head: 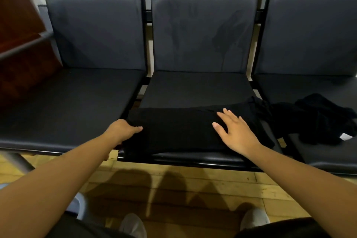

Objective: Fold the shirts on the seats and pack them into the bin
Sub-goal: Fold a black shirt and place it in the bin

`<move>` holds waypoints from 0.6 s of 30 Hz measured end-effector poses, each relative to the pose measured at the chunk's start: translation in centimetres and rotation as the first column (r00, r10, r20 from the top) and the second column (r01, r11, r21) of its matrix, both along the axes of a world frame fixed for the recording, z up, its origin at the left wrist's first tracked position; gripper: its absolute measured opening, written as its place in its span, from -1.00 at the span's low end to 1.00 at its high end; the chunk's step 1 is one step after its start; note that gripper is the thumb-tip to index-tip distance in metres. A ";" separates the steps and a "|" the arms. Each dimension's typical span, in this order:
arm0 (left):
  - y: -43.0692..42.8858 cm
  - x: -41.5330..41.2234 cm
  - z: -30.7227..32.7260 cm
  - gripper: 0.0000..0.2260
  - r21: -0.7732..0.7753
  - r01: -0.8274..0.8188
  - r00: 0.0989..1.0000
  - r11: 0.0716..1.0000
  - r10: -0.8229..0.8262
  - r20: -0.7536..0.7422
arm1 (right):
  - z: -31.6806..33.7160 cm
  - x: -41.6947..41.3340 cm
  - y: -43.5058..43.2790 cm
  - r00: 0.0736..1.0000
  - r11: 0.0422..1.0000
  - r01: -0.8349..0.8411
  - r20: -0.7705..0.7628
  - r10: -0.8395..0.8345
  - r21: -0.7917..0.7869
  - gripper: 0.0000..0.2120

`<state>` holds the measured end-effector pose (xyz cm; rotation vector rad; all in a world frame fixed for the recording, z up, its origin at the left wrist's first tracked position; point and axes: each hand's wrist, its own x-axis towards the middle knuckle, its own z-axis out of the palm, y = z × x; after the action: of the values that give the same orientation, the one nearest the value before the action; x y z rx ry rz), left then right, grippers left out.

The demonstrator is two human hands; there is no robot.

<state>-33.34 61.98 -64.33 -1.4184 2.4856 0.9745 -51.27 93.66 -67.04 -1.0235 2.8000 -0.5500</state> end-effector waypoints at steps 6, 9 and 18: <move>0.0 -0.5 0.8 -0.64 -0.166 0.129 0.987 0.978 -0.110 0.118 | -1.2 0.9 -1.0 0.994 0.973 -0.100 -0.018 0.106 0.209 -0.19; -0.5 -0.9 0.5 -0.70 -0.098 0.143 0.989 0.985 -0.139 0.050 | -1.3 0.8 -1.9 0.995 0.968 -0.095 -0.006 0.099 0.233 -0.28; -3.5 1.5 3.0 -0.76 0.196 -0.156 0.953 0.968 0.200 -0.229 | -1.2 2.7 -6.3 0.982 0.962 -0.182 -0.013 0.188 0.203 -0.38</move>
<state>-31.86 58.48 -61.32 -1.5704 2.3866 1.4518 -48.60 87.34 -68.22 -1.2409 2.6782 -0.2252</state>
